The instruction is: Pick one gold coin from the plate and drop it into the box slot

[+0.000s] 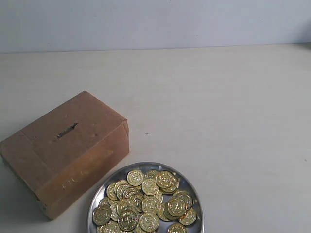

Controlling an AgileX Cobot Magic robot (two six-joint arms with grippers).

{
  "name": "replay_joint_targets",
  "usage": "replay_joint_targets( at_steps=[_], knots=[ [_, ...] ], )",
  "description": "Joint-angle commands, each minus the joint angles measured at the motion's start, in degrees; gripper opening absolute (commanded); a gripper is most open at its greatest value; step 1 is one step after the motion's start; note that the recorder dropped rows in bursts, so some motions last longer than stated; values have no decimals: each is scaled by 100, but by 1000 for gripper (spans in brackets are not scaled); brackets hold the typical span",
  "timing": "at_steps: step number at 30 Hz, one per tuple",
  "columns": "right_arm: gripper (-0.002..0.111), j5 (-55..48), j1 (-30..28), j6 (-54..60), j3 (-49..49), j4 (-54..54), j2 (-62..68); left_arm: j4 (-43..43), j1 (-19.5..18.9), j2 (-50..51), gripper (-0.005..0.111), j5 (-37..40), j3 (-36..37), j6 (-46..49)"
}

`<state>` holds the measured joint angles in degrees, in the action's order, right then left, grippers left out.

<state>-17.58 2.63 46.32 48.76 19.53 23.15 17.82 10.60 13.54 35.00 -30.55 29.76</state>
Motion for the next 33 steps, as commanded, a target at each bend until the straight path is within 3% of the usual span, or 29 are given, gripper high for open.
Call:
replay_joint_targets(
  at_steps=[1, 11, 22, 33],
  knots=[
    [0, 112, -31, -20, -165, -557, -35, -64, -32, -401, 0, -762, 622, -18],
    [0, 277, -77, -20, -2017, -1209, -511, -104, -165, -1307, 0, -2088, 1823, -18],
    [0, 203, -113, -20, -3656, -1827, -1799, -189, -330, -1354, 0, -2152, 2566, -18],
    [0, -218, -1049, -20, -4721, -1814, -2315, -225, -722, -1354, 0, -2170, 2663, -18]
  ],
)
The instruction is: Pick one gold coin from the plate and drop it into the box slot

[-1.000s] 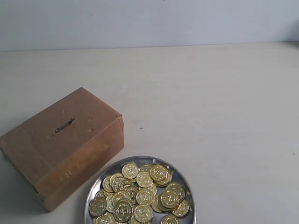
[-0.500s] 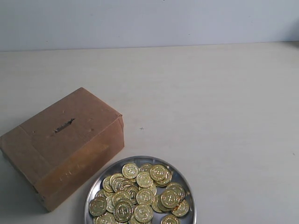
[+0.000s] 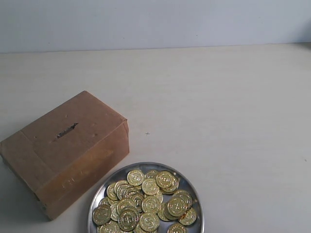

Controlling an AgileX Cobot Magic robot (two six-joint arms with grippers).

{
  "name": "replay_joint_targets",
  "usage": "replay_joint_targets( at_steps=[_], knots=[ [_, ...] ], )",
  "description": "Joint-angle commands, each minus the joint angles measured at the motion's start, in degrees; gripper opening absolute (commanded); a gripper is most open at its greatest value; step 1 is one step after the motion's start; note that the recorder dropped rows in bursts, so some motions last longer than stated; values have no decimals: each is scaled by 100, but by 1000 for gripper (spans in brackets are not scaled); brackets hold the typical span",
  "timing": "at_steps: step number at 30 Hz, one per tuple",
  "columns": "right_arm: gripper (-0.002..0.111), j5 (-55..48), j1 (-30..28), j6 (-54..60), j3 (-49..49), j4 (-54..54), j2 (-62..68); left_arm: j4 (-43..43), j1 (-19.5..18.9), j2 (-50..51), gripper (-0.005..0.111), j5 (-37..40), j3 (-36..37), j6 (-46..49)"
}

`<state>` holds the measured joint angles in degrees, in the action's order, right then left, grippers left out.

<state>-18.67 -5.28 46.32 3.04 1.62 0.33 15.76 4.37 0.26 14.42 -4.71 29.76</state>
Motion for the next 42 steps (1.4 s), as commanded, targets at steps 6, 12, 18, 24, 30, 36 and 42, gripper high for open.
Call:
replay_joint_targets(
  at_steps=[6, 12, 18, 24, 30, 36, 42],
  knots=[
    [0, 32, -378, -36, -304, -12, -33, -19, -255, -26, 0, -131, 471, -18],
    [0, 143, -378, -48, -304, -12, -33, -8, -255, -26, 0, 130, 471, -18],
    [0, 156, -378, -48, -304, -12, -33, -8, -255, -26, 0, 153, 471, -18],
    [0, 156, -378, -59, -304, -1, -33, -8, -255, -26, 0, 153, 471, -18],
    [0, 156, -378, -59, -304, -1, -33, -74, -255, -26, 0, 267, 471, -18],
    [0, 440, -378, -1167, -304, 140, -33, -102, -255, -26, 0, 392, 471, -18],
    [0, 378, -378, -3232, -304, 599, -33, 601, -255, -26, 0, 391, 471, -470]
  ],
)
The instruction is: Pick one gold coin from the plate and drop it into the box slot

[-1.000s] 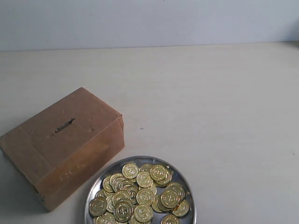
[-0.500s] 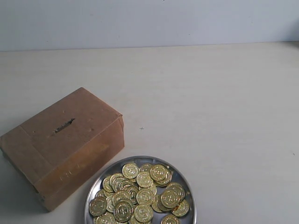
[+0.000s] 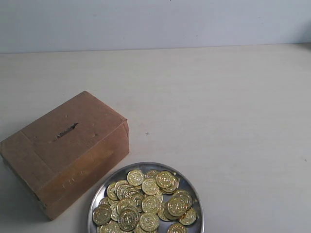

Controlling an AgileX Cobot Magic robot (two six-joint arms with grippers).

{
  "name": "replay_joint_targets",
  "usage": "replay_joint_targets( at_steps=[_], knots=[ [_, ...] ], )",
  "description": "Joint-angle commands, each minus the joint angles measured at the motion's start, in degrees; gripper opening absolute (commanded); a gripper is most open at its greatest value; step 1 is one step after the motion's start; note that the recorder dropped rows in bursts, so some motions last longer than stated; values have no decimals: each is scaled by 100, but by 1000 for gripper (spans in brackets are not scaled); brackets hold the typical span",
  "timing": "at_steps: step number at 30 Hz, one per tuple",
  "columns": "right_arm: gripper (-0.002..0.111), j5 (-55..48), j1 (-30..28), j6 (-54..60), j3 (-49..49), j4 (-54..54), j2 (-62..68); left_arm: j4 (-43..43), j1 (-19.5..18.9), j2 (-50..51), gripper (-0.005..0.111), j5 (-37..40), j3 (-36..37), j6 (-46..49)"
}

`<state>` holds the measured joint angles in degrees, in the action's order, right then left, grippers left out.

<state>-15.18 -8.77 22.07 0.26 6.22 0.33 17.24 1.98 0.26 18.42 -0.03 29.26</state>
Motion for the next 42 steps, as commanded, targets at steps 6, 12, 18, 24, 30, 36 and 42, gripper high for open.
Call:
replay_joint_targets(
  at_steps=[6, 12, 18, 24, 30, 36, 42],
  knots=[
    [0, -69, -29, -884, -26, 140, -33, 442, -16, -26, 0, 79, 3, -445],
    [0, -310, -29, -869, -26, 199, -33, 453, -16, -26, 0, 129, 3, -445],
    [0, -445, -18, -839, -26, 438, -33, 453, -16, -26, 0, 139, 3, -445],
    [0, -445, -18, -849, -26, 438, -33, 453, -16, -26, 0, 165, 3, -445],
    [0, -445, -18, -849, -26, 438, -33, 453, -16, -26, 0, 179, 3, -445],
    [0, -445, -18, -863, -26, 438, -33, 453, -28, -26, 0, 227, 3, -445],
    [0, -445, 423, -871, -26, 438, -33, 453, -28, -26, 0, 227, 3, -445]
  ],
)
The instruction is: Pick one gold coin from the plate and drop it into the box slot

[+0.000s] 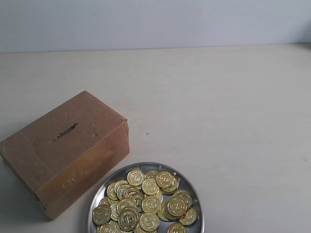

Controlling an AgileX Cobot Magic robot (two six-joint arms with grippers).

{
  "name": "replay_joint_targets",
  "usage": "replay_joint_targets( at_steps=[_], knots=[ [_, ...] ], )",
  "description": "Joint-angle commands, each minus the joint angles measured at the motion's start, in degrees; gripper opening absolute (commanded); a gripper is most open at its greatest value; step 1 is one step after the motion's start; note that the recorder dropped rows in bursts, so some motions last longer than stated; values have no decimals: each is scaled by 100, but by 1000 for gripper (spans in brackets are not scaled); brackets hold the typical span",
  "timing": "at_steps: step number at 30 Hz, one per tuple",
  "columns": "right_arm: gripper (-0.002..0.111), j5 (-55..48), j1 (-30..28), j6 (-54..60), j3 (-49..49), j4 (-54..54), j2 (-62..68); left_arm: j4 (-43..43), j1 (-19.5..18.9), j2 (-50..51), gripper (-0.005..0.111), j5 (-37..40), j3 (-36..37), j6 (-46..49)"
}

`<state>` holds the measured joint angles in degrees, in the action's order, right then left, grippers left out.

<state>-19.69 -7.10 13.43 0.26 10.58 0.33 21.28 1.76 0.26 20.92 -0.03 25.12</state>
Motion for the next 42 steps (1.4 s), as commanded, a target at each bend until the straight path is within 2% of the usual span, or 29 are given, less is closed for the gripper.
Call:
replay_joint_targets(
  at_steps=[1, 17, 25, 42],
  knots=[
    [0, 6, 318, -7, -26, 2, -33, 49, -6, -26, 0, -22, 3, -30],
    [0, 6, 383, -7, -26, 2, -33, 49, -6, -26, 0, -12, 3, -30],
    [0, 20, 904, -7, -26, 2, -33, 49, -6, -26, 0, -12, 3, -30],
    [0, 10, 915, -7, -26, 2, -33, 49, -6, -26, 0, -12, 3, -30]
  ],
)
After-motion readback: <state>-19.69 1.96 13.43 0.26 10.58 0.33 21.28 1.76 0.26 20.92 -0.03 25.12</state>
